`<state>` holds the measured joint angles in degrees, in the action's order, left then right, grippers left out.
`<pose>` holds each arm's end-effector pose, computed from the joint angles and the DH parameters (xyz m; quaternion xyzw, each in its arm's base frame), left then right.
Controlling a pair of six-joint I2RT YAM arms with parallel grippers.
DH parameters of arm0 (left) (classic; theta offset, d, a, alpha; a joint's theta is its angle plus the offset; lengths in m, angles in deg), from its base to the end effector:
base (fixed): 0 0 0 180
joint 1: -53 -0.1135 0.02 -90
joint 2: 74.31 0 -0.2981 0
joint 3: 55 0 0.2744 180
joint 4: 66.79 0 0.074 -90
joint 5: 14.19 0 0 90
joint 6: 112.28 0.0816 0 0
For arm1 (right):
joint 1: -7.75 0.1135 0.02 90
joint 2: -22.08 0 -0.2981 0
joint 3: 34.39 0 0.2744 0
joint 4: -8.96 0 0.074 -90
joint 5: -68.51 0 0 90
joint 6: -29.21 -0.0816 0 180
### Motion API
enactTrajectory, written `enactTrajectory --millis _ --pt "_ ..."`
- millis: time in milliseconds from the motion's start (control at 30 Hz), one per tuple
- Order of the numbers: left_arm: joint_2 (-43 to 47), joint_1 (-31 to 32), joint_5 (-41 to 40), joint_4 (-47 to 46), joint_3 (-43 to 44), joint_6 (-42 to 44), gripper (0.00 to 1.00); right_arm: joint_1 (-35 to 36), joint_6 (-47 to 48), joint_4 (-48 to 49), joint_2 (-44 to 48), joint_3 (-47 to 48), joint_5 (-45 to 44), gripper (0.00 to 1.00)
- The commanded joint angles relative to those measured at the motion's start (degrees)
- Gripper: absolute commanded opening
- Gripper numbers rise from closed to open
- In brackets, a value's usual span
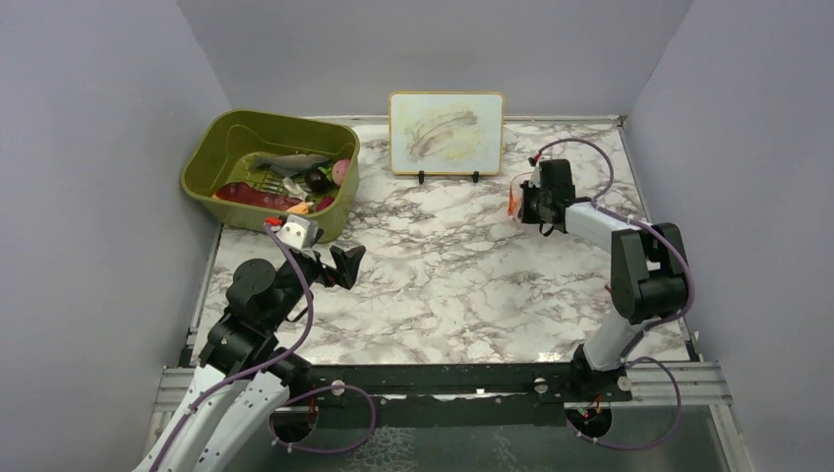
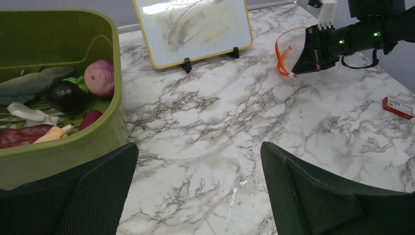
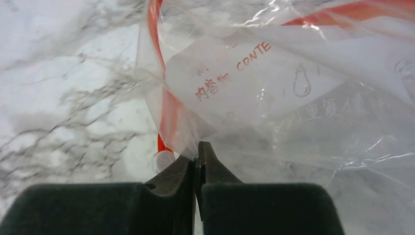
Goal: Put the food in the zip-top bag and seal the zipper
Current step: Pick up the zipper food storage bag at the corner of the board.
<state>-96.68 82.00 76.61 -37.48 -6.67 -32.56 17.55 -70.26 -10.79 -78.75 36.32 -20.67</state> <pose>0.1275 -0.0720 0.3380 0.1230 0.7170 -0.2354 0.6445 0.4074 0.0716 0.1496 -0.0052 0.9393 0.0640 0.3371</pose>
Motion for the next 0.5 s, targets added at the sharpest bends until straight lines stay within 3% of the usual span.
enactTrajectory --millis 0,267,467 --pt "-0.4 0.2 1.4 -1.7 -0.4 0.4 0.98 1.3 1.2 2.4 8.6 -4.3 11.3 0.01" --pt "-2.3 0.2 2.8 -1.4 0.1 -1.3 0.91 7.6 -0.2 2.5 19.8 -10.7 18.2 0.01" --pt "-5.2 0.2 1.9 0.8 2.2 -14.4 0.77 11.8 -1.5 7.2 29.3 -15.8 29.3 0.01"
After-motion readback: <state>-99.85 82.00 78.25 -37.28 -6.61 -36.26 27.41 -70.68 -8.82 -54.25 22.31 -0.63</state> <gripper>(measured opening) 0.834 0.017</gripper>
